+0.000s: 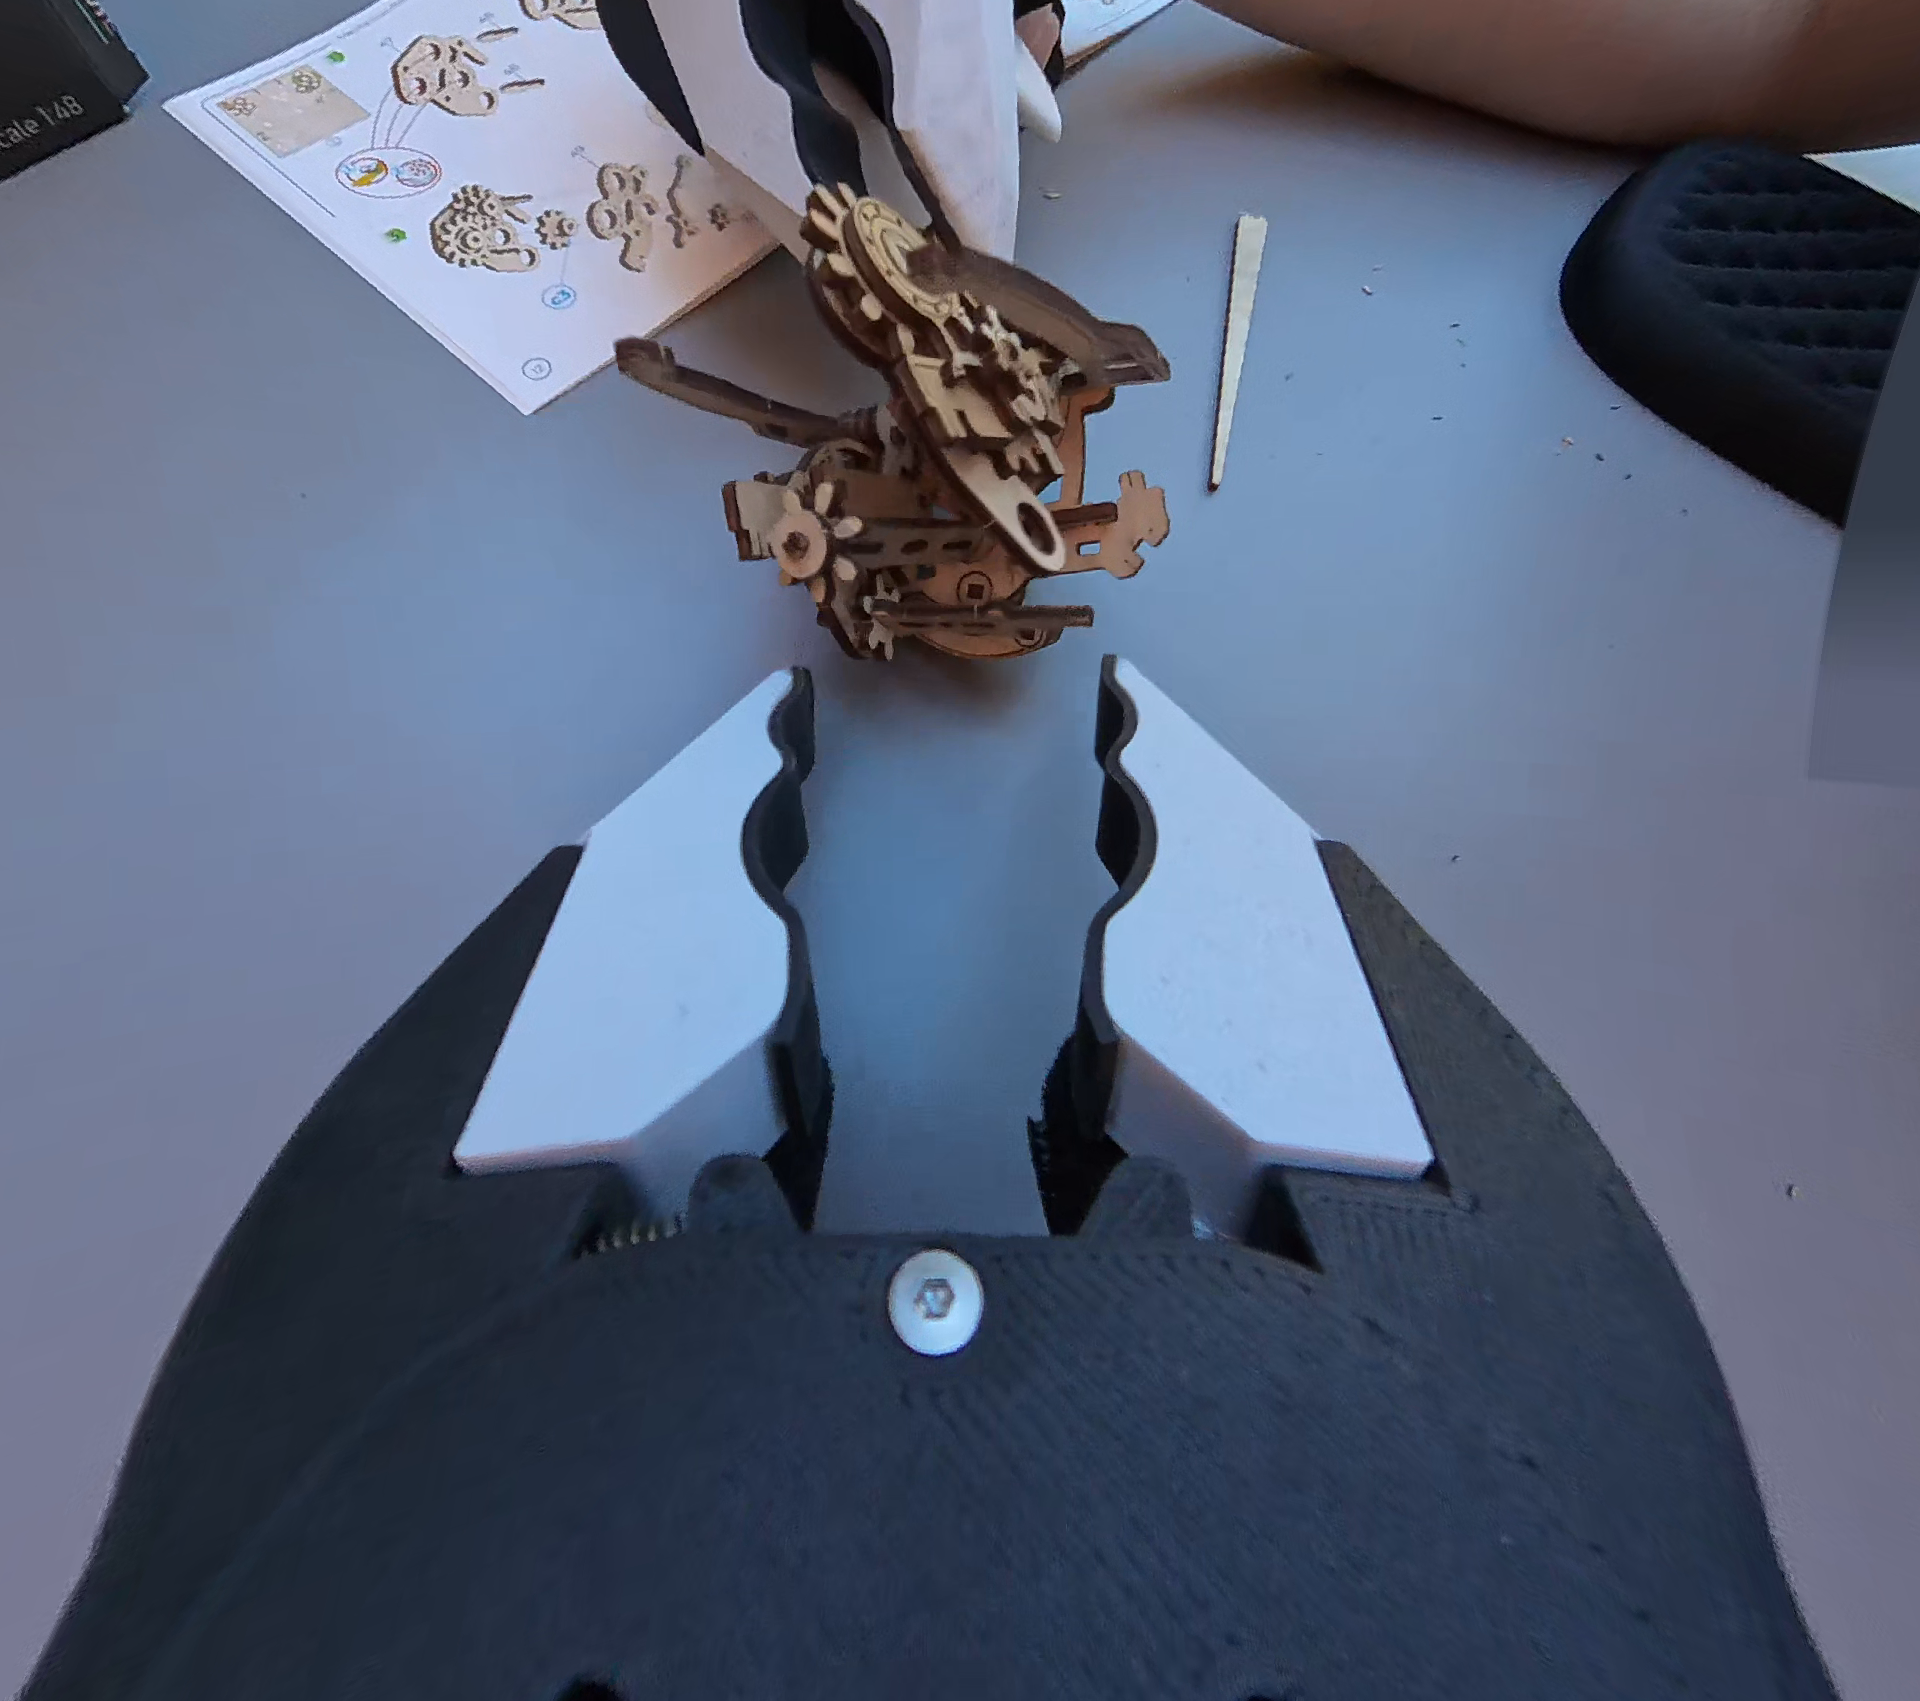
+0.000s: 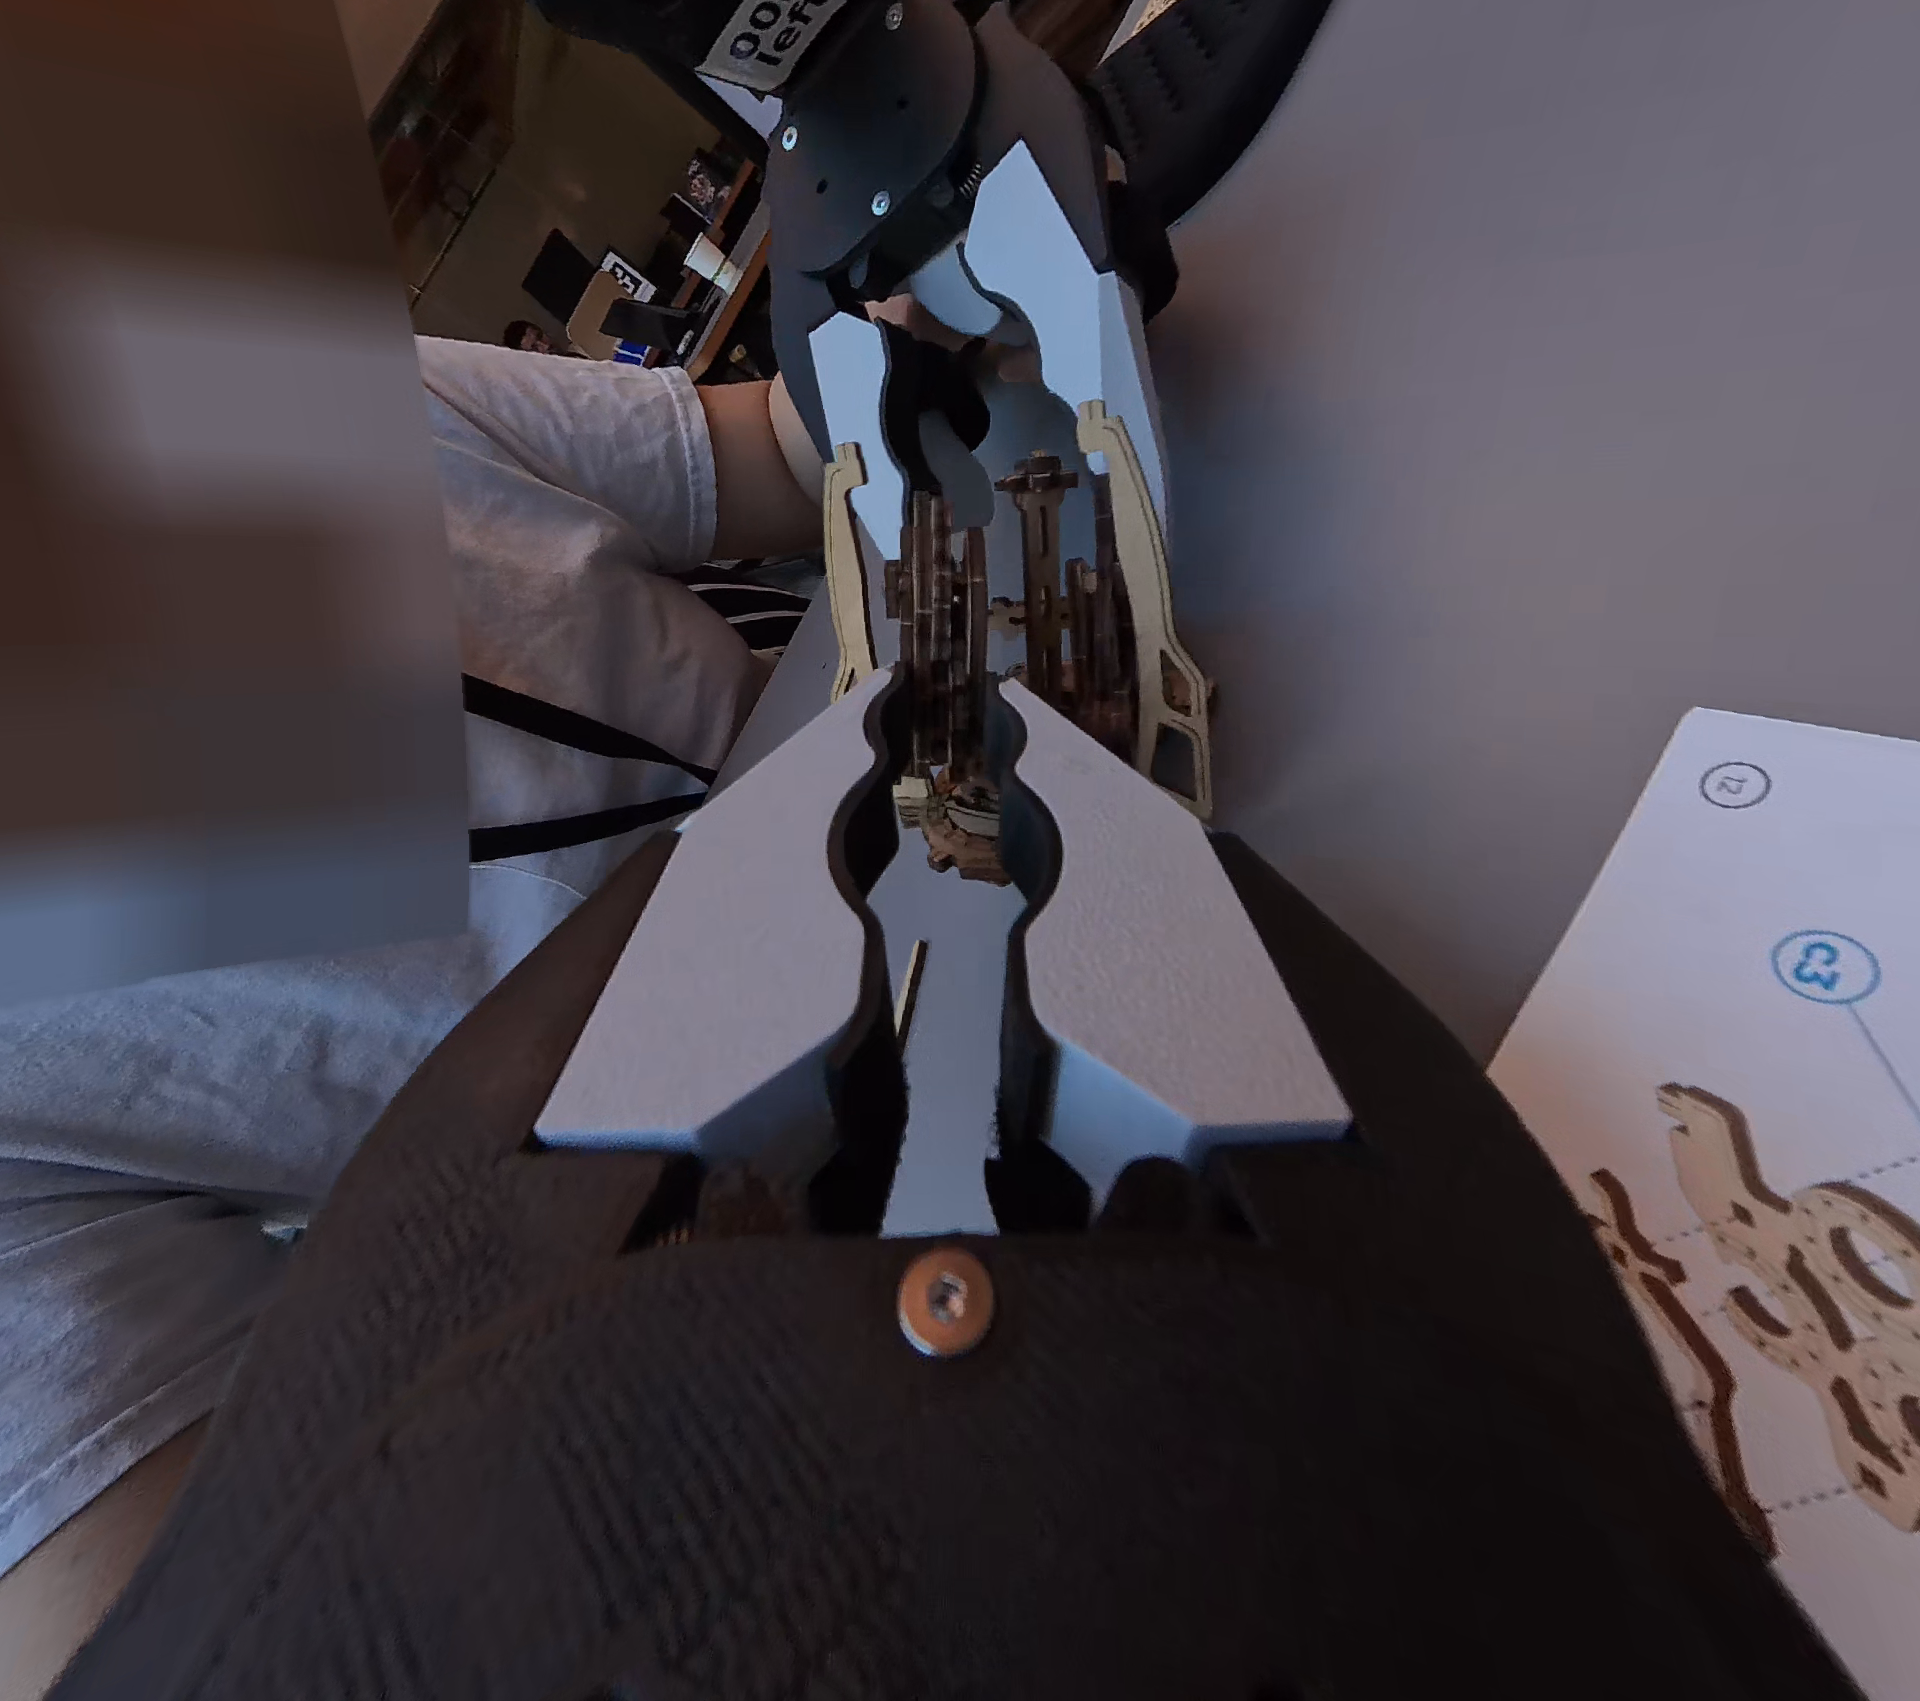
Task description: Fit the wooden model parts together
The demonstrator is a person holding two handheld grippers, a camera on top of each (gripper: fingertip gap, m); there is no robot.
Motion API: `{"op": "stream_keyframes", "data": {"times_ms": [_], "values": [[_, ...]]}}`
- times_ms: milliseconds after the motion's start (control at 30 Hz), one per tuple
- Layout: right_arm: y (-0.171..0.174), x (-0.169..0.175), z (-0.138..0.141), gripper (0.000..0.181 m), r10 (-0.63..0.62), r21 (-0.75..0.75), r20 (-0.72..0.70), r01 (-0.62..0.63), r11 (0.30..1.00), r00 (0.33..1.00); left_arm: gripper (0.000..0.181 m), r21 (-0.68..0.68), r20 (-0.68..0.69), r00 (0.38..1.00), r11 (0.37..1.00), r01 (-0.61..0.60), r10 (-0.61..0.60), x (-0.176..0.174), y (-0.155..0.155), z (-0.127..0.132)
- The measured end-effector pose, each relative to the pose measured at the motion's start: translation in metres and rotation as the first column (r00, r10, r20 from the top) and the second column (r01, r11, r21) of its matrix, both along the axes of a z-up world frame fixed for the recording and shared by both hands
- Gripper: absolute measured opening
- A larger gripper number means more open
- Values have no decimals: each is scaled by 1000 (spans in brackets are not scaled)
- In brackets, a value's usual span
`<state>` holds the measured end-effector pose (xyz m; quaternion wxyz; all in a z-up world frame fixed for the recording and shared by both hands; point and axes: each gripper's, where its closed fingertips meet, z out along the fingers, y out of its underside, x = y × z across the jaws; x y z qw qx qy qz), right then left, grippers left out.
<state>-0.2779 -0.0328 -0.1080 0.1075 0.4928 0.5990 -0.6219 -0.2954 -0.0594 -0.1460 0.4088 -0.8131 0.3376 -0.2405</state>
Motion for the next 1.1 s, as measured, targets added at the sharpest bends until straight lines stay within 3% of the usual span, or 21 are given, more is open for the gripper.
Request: {"op": "stream_keyframes", "data": {"times_ms": [533,767,1100], "values": [[2,0,3,11,-4,5,17,4,1000,1000,42,3,4,1000,1000,-15,15,-4,2,1],[31,1,12,11,-95,155,-16,97,983,995,42,5,2,1000,1000,-9,9,-2,1,1],[78,39,85,11,-238,317,-196,291,903,951,43,7,16,1000,1000,-27,27,-6,3,4]]}}
